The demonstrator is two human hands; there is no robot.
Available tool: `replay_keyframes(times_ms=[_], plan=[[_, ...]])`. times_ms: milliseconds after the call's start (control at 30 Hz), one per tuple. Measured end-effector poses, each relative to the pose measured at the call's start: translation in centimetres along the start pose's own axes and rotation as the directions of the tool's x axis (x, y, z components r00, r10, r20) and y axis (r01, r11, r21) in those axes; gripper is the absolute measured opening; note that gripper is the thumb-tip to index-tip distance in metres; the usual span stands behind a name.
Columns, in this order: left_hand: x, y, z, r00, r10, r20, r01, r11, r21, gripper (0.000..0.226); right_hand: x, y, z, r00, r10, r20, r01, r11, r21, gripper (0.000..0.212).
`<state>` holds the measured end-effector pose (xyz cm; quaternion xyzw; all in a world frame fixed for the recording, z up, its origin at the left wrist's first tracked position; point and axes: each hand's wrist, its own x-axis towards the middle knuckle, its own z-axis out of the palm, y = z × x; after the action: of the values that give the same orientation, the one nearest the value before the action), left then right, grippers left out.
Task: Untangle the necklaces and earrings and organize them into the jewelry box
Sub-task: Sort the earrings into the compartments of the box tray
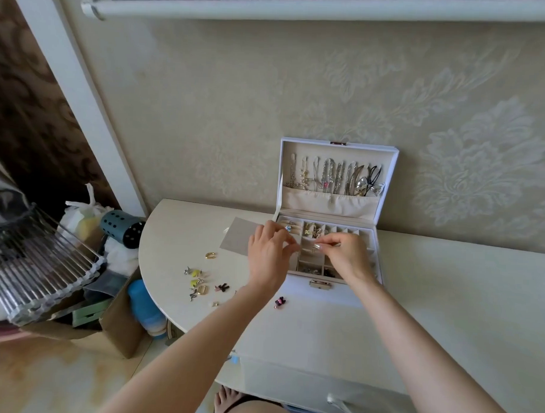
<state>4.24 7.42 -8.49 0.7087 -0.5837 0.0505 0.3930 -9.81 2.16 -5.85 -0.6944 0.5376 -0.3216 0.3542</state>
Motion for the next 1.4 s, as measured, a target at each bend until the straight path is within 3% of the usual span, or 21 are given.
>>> replay_keyframes(times_ms=[300, 567, 833, 1067, 1167, 1400], plan=[[1.4, 0.6, 1.1, 0.997, 0.017, 0.079, -0.018, 1.000, 0.012, 0.019, 0.4, 0.1, -0.1, 1.000, -0.027, -0.013, 0.024, 0.983, -0.182, 0.017], [-2.9, -1.8, -1.7, 0.991, -0.001, -0.131, 0.002, 1.000, 0.011, 0.013, -1.4, -2.2, 2.2, 0.977, -0.171, 0.129, 0.182, 0.980, -0.080, 0.013], [-8.4, -5.9, -4.3, 0.954, -0.245, -0.171, 0.261, 0.963, 0.074, 0.023, -4.6, -3.7, 7.0, 0.890, -0.255, 0.379, 0.350, 0.914, -0.206, 0.016], [-10.4, -9.9, -6.3, 0.813, -0.525, -0.252, 0.565, 0.817, 0.118, 0.022, -5.0, -4.4, 11.1, 0.735, -0.261, 0.626, 0.519, 0.810, -0.272, 0.028], [-10.2, -11.0, -6.8, 0.793, -0.571, -0.213, 0.603, 0.786, 0.138, 0.023, -4.9, -4.8, 12.4, 0.695, -0.302, 0.652, 0.586, 0.763, -0.272, 0.028], [-9.1, -11.9, -7.0, 0.798, -0.590, -0.121, 0.601, 0.765, 0.232, 0.019, -4.1, -4.9, 14.1, 0.679, -0.329, 0.657, 0.622, 0.733, -0.276, 0.027]])
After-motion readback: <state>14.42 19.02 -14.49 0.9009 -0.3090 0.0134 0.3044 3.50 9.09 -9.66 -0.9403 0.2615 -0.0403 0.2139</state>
